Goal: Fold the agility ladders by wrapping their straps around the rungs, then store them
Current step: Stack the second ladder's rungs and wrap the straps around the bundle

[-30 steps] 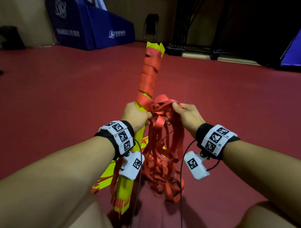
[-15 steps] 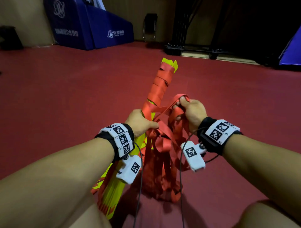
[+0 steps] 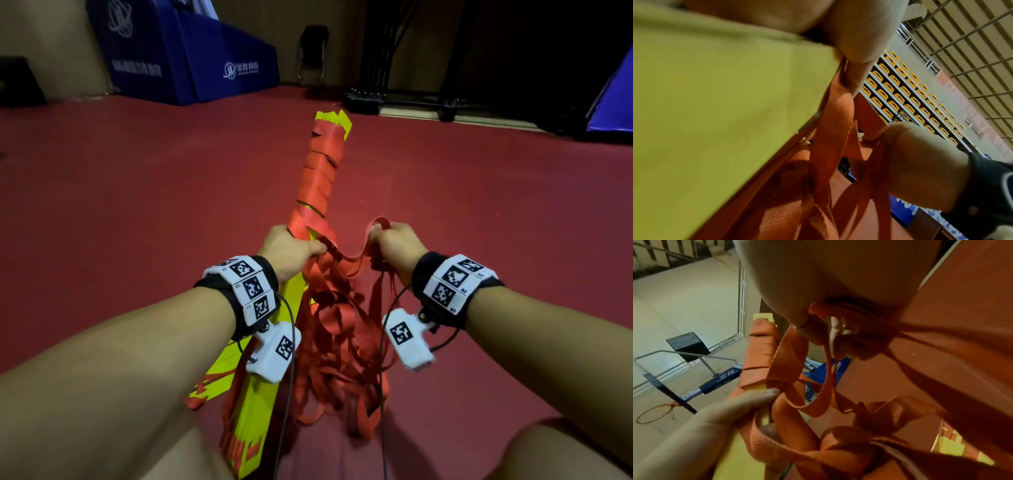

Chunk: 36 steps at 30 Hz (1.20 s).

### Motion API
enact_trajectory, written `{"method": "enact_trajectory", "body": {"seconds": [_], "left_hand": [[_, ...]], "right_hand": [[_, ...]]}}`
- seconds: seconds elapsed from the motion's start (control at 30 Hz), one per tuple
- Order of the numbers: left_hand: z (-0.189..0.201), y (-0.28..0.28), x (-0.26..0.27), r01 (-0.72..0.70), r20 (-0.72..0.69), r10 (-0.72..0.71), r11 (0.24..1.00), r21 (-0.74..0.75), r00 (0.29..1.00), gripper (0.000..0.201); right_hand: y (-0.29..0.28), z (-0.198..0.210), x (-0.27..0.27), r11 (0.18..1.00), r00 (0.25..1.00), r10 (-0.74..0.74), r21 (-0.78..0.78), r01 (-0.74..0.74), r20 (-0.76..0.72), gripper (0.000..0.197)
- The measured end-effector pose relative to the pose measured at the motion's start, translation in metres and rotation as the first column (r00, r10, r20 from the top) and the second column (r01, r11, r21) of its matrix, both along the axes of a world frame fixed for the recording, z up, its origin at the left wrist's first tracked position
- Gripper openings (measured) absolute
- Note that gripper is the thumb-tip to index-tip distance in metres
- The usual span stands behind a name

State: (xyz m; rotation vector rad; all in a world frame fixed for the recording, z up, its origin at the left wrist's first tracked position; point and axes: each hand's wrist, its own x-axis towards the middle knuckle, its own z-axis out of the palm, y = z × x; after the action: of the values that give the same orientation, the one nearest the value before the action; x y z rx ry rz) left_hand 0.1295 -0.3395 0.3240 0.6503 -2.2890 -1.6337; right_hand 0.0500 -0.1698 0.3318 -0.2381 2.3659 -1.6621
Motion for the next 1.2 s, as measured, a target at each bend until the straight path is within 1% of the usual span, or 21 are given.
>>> {"method": "enact_trajectory", "body": {"seconds": [0.07, 0.13, 0.2, 0.23, 0.3, 0.37, 0.43, 0.47, 0.53, 0.57, 0.63, 0.7, 0.73, 0.77, 0.87, 0.9, 0.97, 1.03, 1.07, 1.1, 1.2], "left_hand": [[0.001, 0.003, 0.001, 0.016, -0.007, -0.016, 1.000, 0.023, 1.000, 0.010], [0.001, 0.005, 0.002, 0.020, -0.015, -0.020, 0.998, 0.053, 1.000, 0.012], [0.001, 0.004, 0.002, 0.006, -0.014, -0.005, 0.998, 0.062, 1.000, 0.012], [0.000, 0.003, 0.002, -0.006, -0.012, 0.007, 0.998, 0.064, 1.000, 0.013], [-0.001, 0.001, 0.001, -0.037, -0.003, 0.037, 0.997, 0.062, 0.999, 0.018], [-0.001, 0.000, 0.001, -0.064, 0.004, 0.064, 0.996, 0.065, 0.998, 0.027], [0.001, 0.000, 0.002, -0.067, 0.010, 0.066, 0.994, 0.084, 0.998, 0.029], [0.001, 0.000, 0.002, -0.064, 0.011, 0.063, 0.993, 0.095, 0.998, 0.029], [0.002, 0.000, 0.003, -0.049, 0.013, 0.048, 0.992, 0.117, 0.999, 0.031], [0.001, 0.000, 0.004, -0.034, 0.009, 0.033, 0.992, 0.123, 0.999, 0.030], [0.004, 0.002, 0.007, 0.016, -0.005, -0.016, 0.992, 0.128, 1.000, 0.033], [0.004, 0.004, 0.009, 0.067, -0.026, -0.064, 0.988, 0.139, 0.998, 0.059], [0.002, 0.005, 0.008, 0.089, -0.023, -0.087, 0.986, 0.143, 0.996, 0.069], [0.001, 0.005, 0.008, 0.120, -0.021, -0.118, 0.982, 0.145, 0.993, 0.070], [0.004, 0.010, 0.014, 0.223, -0.027, -0.221, 0.959, 0.174, 0.975, 0.046], [0.004, 0.010, 0.014, 0.243, -0.033, -0.241, 0.953, 0.181, 0.970, 0.045], [0.002, 0.008, 0.012, 0.241, -0.043, -0.237, 0.956, 0.168, 0.971, 0.053], [-0.002, 0.004, 0.008, 0.164, -0.032, -0.161, 0.977, 0.133, 0.986, 0.056], [-0.005, 0.001, 0.005, 0.115, -0.018, -0.114, 0.985, 0.130, 0.993, 0.060], [-0.005, -0.001, 0.004, 0.077, -0.003, -0.077, 0.988, 0.133, 0.997, 0.059], [-0.004, -0.005, 0.001, -0.025, 0.031, 0.021, 0.994, 0.110, 0.999, 0.031]], "right_hand": [[0.001, -0.004, -0.005, 0.986, 0.997, 0.034, 0.165, -0.022, -0.071, 0.024], [0.002, -0.004, -0.002, 0.975, 0.993, 0.071, 0.218, -0.050, -0.090, 0.009], [-0.001, -0.001, 0.003, 0.995, 0.993, 0.085, 0.060, -0.080, -0.082, 0.045], [-0.004, 0.001, 0.005, 0.992, 0.991, 0.110, -0.059, -0.115, -0.077, 0.052], [-0.008, 0.004, 0.009, 0.960, 0.978, 0.187, -0.193, -0.201, -0.088, 0.061], [-0.009, 0.006, 0.014, 0.932, 0.959, 0.267, -0.225, -0.283, -0.098, 0.065], [-0.007, 0.006, 0.016, 0.898, 0.936, 0.342, -0.265, -0.353, -0.085, 0.068], [-0.006, 0.007, 0.017, 0.878, 0.923, 0.381, -0.292, -0.380, -0.057, 0.066], [-0.006, 0.010, 0.018, 0.859, 0.897, 0.439, -0.320, -0.400, 0.056, 0.052], [-0.007, 0.009, 0.017, 0.876, 0.894, 0.439, -0.267, -0.402, 0.095, 0.047], [-0.007, 0.004, 0.015, 0.901, 0.900, 0.432, -0.060, -0.429, 0.063, 0.043], [-0.007, -0.003, 0.014, 0.856, 0.862, 0.506, 0.128, -0.501, -0.012, 0.033], [-0.007, -0.006, 0.015, 0.825, 0.840, 0.542, 0.207, -0.526, -0.025, 0.033], [-0.007, -0.008, 0.015, 0.798, 0.823, 0.567, 0.269, -0.539, -0.034, 0.035], [-0.006, -0.010, 0.010, 0.760, 0.818, 0.568, 0.444, -0.475, -0.096, 0.018], [-0.006, -0.012, 0.008, 0.769, 0.830, 0.547, 0.460, -0.444, -0.112, 0.014], [-0.005, -0.011, 0.007, 0.843, 0.886, 0.449, 0.383, -0.377, -0.118, 0.019], [-0.005, -0.007, 0.007, 0.951, 0.957, 0.279, 0.162, -0.264, -0.079, 0.022], [-0.005, -0.003, 0.007, 0.981, 0.981, 0.190, 0.045, -0.188, -0.031, 0.023], [-0.005, 0.002, 0.007, 0.992, 0.993, 0.112, -0.060, -0.110, 0.023, 0.023], [-0.002, 0.011, 0.006, 0.955, 0.982, -0.039, -0.281, 0.091, 0.184, 0.025]]}}
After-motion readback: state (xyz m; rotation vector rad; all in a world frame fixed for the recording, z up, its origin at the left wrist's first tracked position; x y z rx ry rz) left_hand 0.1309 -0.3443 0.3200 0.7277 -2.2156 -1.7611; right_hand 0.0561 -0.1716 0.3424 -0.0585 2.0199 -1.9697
